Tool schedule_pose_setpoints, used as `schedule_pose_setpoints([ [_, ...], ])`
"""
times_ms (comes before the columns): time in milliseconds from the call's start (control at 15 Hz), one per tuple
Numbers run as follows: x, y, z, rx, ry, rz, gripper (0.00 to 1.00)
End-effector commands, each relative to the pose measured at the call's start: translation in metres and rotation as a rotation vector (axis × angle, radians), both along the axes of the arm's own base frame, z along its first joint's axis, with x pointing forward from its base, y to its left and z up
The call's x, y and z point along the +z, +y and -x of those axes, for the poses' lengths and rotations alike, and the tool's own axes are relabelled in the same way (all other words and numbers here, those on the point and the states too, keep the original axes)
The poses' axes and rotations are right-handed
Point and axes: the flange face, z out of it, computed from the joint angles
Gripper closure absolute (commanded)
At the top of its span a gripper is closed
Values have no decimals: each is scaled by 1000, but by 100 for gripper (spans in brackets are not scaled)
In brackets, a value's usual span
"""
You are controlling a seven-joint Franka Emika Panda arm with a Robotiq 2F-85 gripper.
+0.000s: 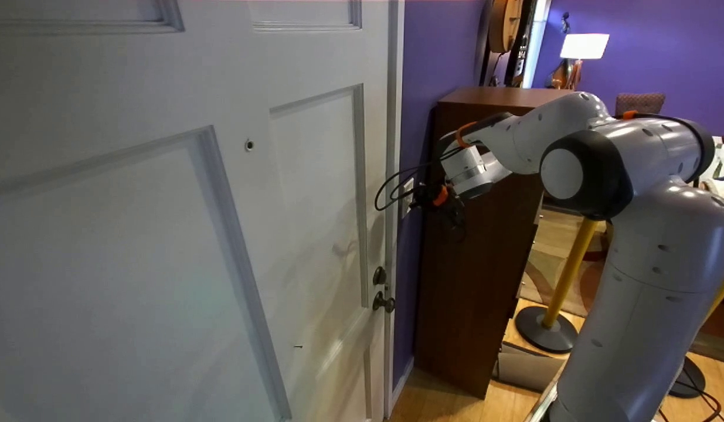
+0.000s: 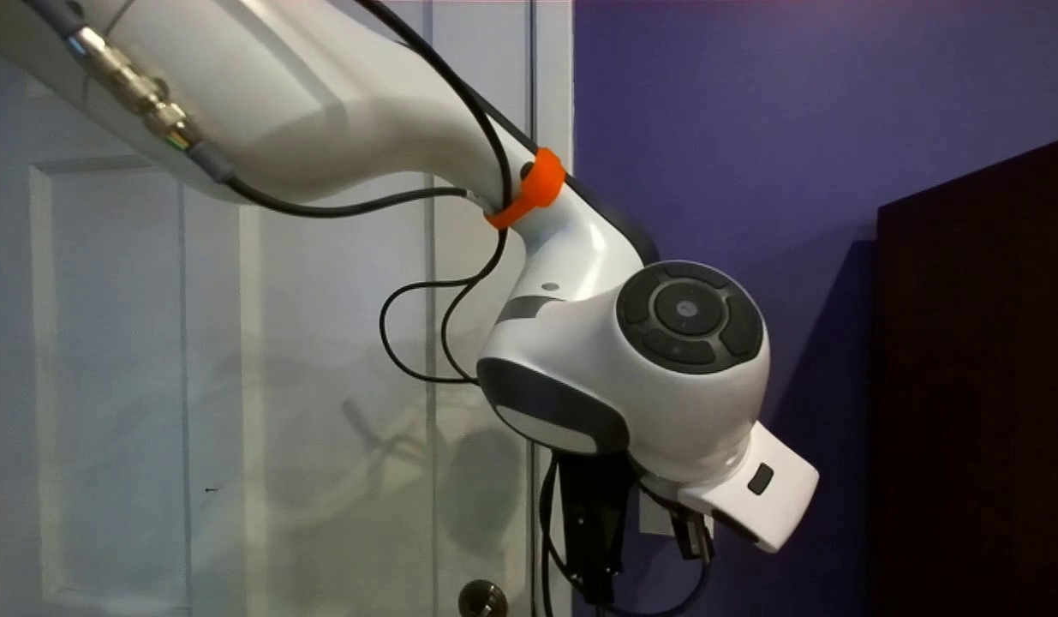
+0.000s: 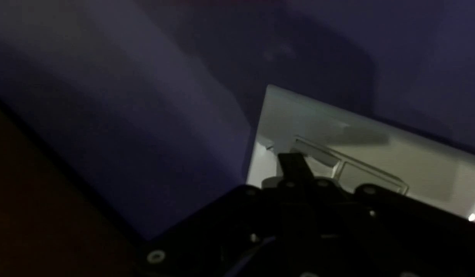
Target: Flip the bottom light switch to the right
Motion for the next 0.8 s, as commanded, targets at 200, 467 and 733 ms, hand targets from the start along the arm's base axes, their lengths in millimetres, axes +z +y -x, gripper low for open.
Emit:
schedule_pose_setpoints([
  [200, 3, -9, -10, -16, -65, -19, 100],
  [467, 3, -11, -10, -32, -83, -27, 100],
  [733, 5, -14, -9, -49, -94, -36, 100],
])
